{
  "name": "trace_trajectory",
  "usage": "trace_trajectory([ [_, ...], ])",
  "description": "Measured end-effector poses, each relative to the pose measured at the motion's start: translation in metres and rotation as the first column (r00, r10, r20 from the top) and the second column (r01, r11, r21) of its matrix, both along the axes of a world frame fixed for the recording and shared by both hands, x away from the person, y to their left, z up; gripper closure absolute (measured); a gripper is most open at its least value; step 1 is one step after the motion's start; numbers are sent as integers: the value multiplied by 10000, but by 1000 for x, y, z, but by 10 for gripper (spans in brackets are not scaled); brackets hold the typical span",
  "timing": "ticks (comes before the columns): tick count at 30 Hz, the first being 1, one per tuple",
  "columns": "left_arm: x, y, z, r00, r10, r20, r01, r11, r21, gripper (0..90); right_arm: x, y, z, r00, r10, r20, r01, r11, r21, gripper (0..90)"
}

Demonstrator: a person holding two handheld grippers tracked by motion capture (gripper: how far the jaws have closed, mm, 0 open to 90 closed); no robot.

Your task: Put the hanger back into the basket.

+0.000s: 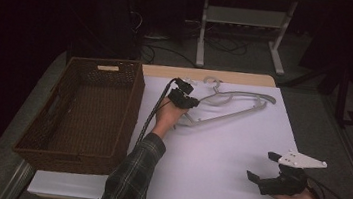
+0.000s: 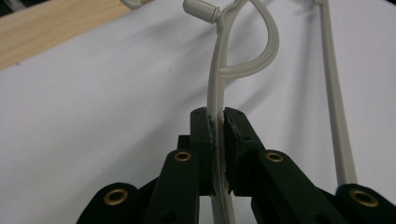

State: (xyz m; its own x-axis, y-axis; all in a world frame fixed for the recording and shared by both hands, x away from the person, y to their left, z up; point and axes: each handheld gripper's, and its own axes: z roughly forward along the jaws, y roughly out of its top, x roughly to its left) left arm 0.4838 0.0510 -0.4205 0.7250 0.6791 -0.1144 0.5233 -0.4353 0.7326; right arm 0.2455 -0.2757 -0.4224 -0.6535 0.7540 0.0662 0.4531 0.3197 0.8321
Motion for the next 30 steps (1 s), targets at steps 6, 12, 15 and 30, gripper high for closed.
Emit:
trace_trajectory([
  [6, -7, 4, 19, 9990, -151, 411, 164, 9994, -310, 832, 0, -1, 1, 10000, -28, 24, 28, 10000, 6, 0],
  [12, -17, 10, 37, 9967, -343, 738, 380, 9981, -487, 833, 0, -1, 1, 10000, -53, 31, 53, 10000, 31, 0],
  [15, -21, 12, 45, 9950, -422, 903, 468, 9977, -489, 834, 0, 0, 1, 10000, -60, 47, 60, 10000, 29, 0],
  [30, -40, 23, 94, 9835, -714, 1664, 738, 9972, -84, 834, 1, 0, 1, 9999, -100, 85, 100, 9999, 29, 0],
])
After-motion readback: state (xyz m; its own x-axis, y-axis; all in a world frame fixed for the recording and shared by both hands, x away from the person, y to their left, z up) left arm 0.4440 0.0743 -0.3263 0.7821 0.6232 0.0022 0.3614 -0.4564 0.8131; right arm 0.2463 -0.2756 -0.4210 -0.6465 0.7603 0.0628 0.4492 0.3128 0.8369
